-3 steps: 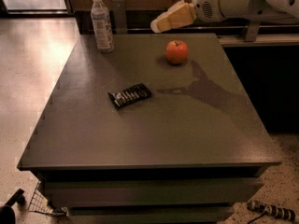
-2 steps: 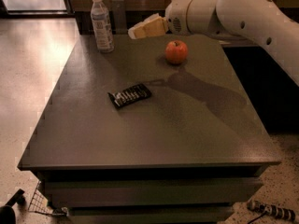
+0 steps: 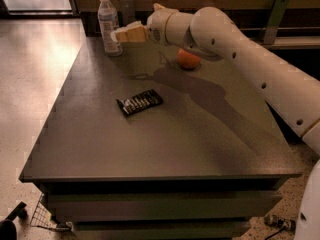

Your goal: Pick blue plastic bottle

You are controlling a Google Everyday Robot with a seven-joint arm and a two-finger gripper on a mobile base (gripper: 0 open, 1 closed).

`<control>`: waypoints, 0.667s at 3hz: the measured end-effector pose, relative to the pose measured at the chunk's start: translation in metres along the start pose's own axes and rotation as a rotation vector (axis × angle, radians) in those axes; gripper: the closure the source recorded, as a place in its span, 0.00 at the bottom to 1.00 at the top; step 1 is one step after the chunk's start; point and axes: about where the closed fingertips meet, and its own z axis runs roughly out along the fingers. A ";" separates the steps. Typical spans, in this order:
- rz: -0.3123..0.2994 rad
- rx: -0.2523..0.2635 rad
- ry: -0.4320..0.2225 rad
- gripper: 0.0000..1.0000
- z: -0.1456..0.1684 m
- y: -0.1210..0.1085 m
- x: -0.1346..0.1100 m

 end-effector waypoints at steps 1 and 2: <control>0.030 -0.019 -0.018 0.00 0.044 -0.007 0.015; 0.050 -0.033 -0.021 0.00 0.068 -0.010 0.024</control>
Offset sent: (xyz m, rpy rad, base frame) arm 0.0765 0.0531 -0.0417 0.0646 0.0453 0.0379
